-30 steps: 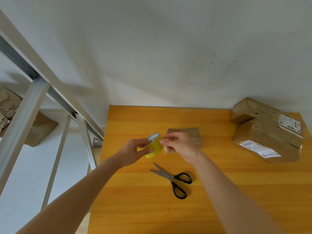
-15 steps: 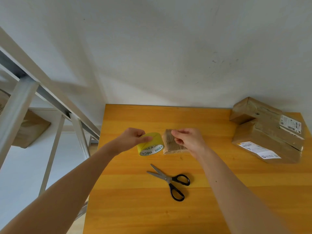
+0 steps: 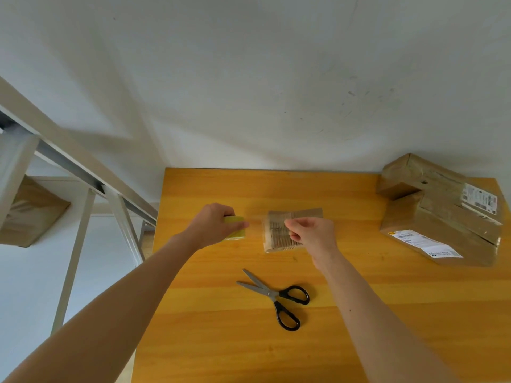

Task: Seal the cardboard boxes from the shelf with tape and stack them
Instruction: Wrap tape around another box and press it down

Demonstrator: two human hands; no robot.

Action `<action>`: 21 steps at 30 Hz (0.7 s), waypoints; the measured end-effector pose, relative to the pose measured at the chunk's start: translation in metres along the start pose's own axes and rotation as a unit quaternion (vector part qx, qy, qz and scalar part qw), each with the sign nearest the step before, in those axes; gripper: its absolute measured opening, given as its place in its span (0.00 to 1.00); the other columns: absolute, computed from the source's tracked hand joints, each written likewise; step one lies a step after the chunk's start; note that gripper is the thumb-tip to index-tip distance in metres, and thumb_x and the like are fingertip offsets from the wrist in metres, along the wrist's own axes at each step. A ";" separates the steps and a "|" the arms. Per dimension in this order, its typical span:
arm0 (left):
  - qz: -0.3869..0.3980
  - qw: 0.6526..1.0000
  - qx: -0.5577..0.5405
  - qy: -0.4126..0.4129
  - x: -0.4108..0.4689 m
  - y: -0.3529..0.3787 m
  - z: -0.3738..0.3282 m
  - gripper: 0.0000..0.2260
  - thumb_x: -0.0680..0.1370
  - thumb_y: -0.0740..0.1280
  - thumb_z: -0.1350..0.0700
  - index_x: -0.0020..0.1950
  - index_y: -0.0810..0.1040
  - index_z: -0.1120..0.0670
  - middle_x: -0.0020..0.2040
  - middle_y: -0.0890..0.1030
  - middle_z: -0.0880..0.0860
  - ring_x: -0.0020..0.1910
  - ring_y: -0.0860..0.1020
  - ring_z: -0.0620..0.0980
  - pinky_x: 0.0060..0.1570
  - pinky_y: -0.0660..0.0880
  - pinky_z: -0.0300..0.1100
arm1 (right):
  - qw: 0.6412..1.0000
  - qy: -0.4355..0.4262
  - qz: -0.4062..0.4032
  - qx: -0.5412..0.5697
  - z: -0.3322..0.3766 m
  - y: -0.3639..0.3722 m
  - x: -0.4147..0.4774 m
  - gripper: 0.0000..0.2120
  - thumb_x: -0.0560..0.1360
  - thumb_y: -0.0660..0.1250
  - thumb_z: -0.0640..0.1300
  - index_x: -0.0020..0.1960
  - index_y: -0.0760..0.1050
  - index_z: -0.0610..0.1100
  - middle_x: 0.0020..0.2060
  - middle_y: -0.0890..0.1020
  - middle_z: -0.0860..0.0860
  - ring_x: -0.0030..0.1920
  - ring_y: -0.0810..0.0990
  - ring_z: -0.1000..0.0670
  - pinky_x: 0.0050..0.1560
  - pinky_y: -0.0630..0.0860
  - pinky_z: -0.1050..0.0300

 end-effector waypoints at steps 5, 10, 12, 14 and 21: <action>0.009 0.999 0.035 -0.016 0.001 -0.001 0.011 0.23 0.72 0.70 0.39 0.33 0.72 0.58 0.27 0.68 0.50 0.27 0.66 0.48 0.29 0.60 0.41 | 0.997 -0.036 0.008 -0.068 -0.001 0.011 -0.003 0.05 0.73 0.74 0.41 0.38 0.82 0.44 0.33 0.83 0.48 0.33 0.81 0.53 0.41 0.81 0.60; -0.001 0.999 0.044 -0.033 -0.003 0.001 0.018 0.22 0.72 0.70 0.40 0.30 0.69 0.54 0.26 0.66 0.49 0.26 0.65 0.49 0.29 0.59 0.41 | 0.993 -0.059 -0.007 -0.104 0.000 0.017 -0.002 0.07 0.73 0.75 0.43 0.36 0.82 0.47 0.30 0.83 0.51 0.30 0.80 0.56 0.34 0.75 0.66; -0.005 0.998 0.038 -0.039 -0.005 0.003 0.020 0.21 0.73 0.70 0.40 0.31 0.70 0.55 0.26 0.68 0.50 0.27 0.66 0.49 0.29 0.60 0.41 | 0.993 -0.055 -0.007 -0.104 -0.001 0.018 -0.001 0.07 0.72 0.75 0.43 0.36 0.82 0.47 0.30 0.83 0.51 0.30 0.80 0.56 0.33 0.75 0.67; -0.005 0.998 0.041 -0.043 -0.006 0.004 0.020 0.21 0.73 0.70 0.40 0.32 0.71 0.56 0.26 0.68 0.50 0.27 0.66 0.49 0.30 0.60 0.41 | 0.991 -0.059 -0.010 -0.121 -0.001 0.018 0.000 0.07 0.73 0.74 0.43 0.37 0.82 0.46 0.30 0.83 0.50 0.32 0.81 0.54 0.35 0.77 0.64; 0.000 0.994 0.094 -0.053 -0.006 0.005 0.014 0.17 0.73 0.68 0.38 0.32 0.69 0.46 0.29 0.72 0.49 0.29 0.71 0.48 0.27 0.62 0.40 | 0.921 -0.098 -0.018 -0.378 0.018 0.019 0.016 0.20 0.69 0.76 0.56 0.29 0.73 0.45 0.25 0.74 0.51 0.25 0.72 0.52 0.25 0.63 0.60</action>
Point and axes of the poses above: each hand's wrist, its own x-axis towards the middle knuckle, its own y-axis out of the palm, z = x × y, the point moved 5 cm from there along x, towards the middle knuckle
